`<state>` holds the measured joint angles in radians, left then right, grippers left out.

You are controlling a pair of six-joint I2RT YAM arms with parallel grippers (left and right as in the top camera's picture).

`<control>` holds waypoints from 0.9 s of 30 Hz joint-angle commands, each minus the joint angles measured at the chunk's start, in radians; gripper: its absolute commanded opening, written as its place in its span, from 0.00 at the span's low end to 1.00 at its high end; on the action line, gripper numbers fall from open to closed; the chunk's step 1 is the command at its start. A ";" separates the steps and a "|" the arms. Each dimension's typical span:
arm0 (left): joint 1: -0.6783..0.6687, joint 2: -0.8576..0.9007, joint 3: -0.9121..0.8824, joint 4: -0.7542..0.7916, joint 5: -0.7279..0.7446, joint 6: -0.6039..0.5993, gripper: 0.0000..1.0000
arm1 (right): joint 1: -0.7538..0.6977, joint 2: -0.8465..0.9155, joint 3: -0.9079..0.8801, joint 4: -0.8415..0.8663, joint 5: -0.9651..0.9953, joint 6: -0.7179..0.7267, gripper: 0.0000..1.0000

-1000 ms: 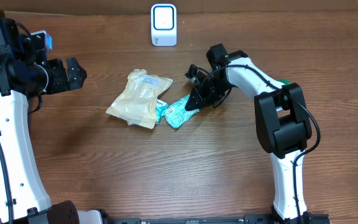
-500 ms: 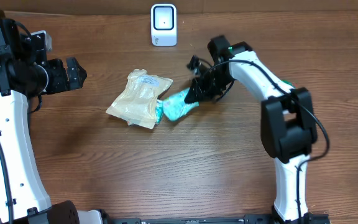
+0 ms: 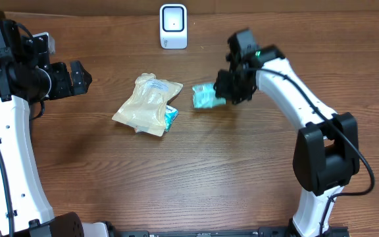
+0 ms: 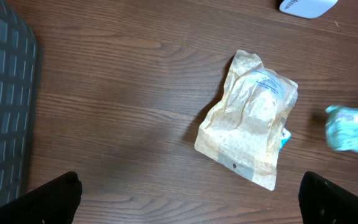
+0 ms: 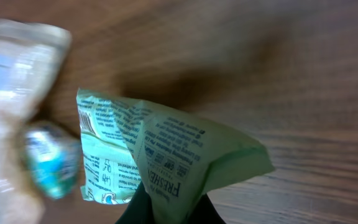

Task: Scan the item barcode
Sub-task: 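Lift the teal pack and turn it with the right gripper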

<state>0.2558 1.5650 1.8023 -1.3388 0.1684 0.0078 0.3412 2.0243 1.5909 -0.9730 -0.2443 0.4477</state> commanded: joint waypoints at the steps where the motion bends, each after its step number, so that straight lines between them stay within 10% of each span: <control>1: 0.000 0.006 0.004 0.002 0.008 0.023 1.00 | 0.006 0.001 -0.102 0.070 0.017 0.061 0.04; 15: 0.000 0.006 0.004 0.002 0.008 0.023 0.99 | -0.052 0.001 -0.148 0.108 -0.118 -0.153 0.42; 27: -0.001 0.006 0.004 0.002 0.008 0.023 1.00 | -0.152 0.005 -0.278 0.247 -0.332 -0.220 0.43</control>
<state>0.2558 1.5650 1.8023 -1.3384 0.1684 0.0082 0.1802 2.0308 1.3575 -0.7532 -0.4915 0.2512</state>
